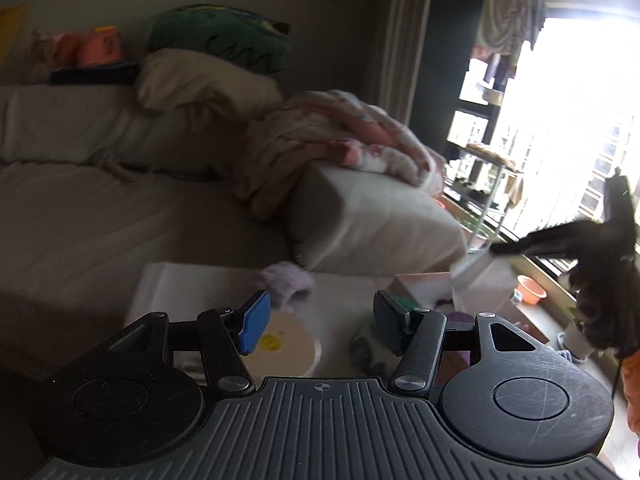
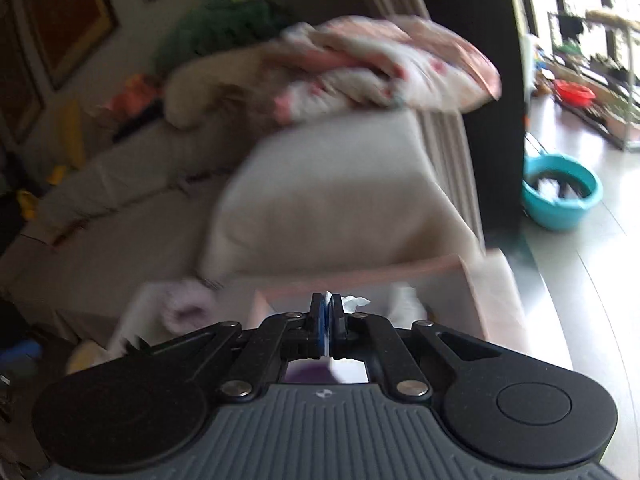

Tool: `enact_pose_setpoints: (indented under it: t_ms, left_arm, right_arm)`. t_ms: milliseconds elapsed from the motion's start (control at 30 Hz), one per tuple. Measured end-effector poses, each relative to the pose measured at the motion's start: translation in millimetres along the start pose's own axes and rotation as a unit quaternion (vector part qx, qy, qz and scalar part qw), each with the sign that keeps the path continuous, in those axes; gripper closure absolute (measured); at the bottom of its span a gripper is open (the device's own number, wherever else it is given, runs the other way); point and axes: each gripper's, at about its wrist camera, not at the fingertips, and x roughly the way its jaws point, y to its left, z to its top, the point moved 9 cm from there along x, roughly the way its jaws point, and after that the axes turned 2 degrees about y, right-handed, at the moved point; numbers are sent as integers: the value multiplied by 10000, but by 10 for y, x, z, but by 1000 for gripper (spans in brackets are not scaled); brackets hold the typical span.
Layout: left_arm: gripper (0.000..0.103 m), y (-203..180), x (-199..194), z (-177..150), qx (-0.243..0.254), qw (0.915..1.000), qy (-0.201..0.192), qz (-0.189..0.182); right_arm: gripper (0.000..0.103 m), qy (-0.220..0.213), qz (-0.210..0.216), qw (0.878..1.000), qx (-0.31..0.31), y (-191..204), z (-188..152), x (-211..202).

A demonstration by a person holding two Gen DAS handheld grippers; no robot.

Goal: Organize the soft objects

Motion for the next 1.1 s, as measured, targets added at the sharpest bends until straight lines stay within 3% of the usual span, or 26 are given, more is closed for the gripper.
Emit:
enact_pose_setpoints:
  t_ms: [100,167,267,367,433,567,633,700,767,933,1100]
  left_arm:
    - [41,177,-27,-90,-197,9998,30,81]
    - [41,256,-59,-138,-300,9995,28,85]
    - [41,339,-101,-190,-398,9992,-5,103]
    - [41,445,-62,-180,-480,9985,-32,258]
    - [41,566,-54,-166,-550,9976,-63,412]
    - [41,891,25,-142,-822,9940,-16,723]
    - [41,1039,103,-153,-983,9923,114,741]
    - [41,1156,186,-189,-1110,9910,278,700]
    - [41,1246,259,-247,-1179,9901,427,631]
    - [41,1376,442,-461,-1340,9871,780,396]
    - [41,1431,617,-559,-1323,9868,925,160]
  right_arm:
    - [101,-189,141,9997,-79,225,160,-17]
    - [101,10,65,10000,-75,211,78,74]
    - [101,666,-600,9958,-165,-8,-233,430]
    - [101,1348,-1338,9818,52,-409,-558,762]
    - [101,1551,-1457,9766,302,-595,-668,846]
    - [94,1644,-1366,9766,224,-603,-642,804]
    - [82,1550,-1377,9782,-146,-489,-556,714]
    - [63,1248,-1430,9806,-484,-369,-456,498]
    - [55,890,-1398,9836,-715,-221,-310,269]
    - [41,285,-841,9892,-1170,292,-50,-96]
    - [38,468,-148,9915,-1209,920,-40,-52]
